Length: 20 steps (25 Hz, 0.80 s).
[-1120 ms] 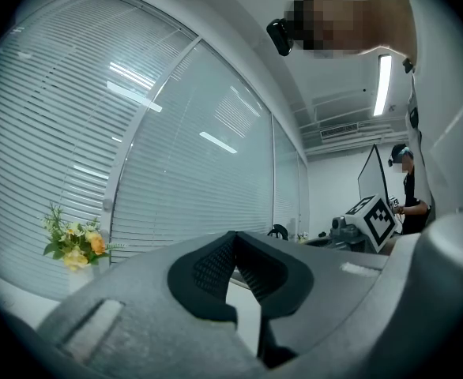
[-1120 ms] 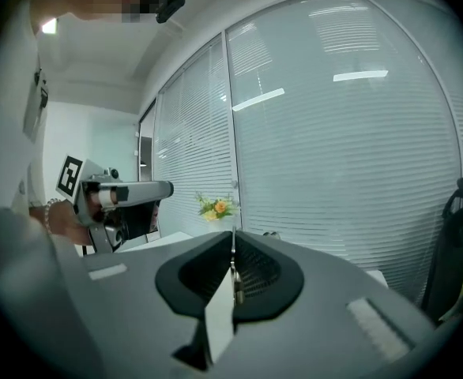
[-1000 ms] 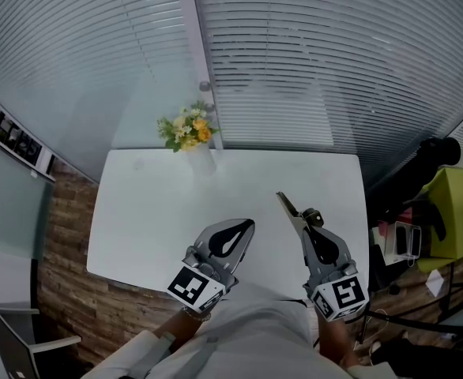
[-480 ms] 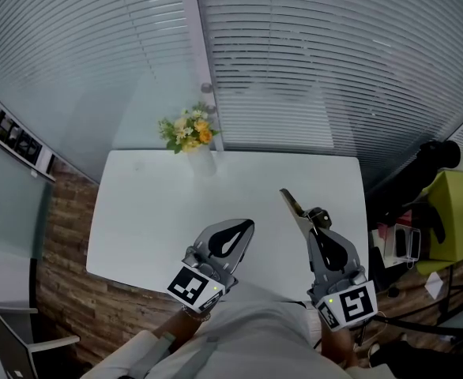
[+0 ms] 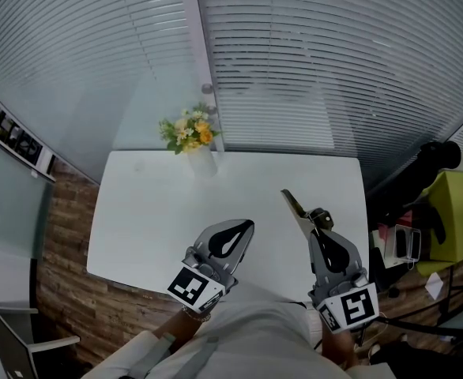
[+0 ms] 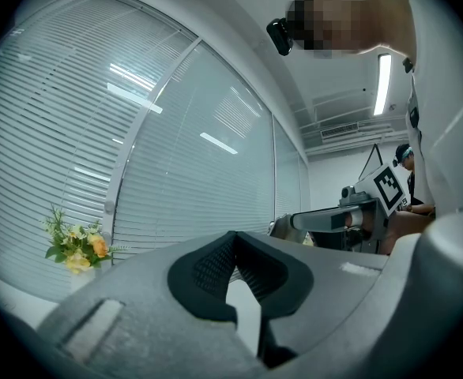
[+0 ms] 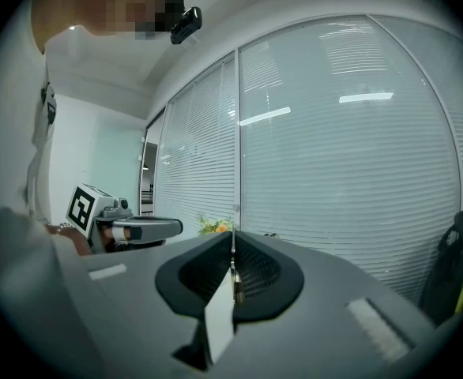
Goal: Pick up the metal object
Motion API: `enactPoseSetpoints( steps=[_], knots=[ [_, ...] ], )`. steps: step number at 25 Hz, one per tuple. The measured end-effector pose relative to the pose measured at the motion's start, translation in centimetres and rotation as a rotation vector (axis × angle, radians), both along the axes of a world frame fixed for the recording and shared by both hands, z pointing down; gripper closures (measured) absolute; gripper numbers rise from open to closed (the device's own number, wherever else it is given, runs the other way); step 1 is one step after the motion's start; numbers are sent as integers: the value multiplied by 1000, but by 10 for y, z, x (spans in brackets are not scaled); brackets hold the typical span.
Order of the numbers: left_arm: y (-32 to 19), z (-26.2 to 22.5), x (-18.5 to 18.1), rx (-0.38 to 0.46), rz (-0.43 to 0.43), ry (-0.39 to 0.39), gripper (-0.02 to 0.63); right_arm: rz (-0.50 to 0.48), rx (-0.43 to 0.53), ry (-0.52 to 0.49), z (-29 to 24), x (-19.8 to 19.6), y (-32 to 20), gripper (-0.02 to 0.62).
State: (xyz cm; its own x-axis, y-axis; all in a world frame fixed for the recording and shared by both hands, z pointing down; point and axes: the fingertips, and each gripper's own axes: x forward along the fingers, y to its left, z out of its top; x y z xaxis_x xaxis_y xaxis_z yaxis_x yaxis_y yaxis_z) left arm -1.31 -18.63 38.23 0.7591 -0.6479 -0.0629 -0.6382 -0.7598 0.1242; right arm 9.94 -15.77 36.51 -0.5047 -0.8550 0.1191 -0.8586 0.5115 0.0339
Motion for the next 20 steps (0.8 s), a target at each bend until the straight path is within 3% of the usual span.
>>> enactPoseSetpoints(
  steps=[20],
  knots=[
    [0,2,-2,-6,-1,4,604,7,2,-2,1,-1,-1,581]
  ],
)
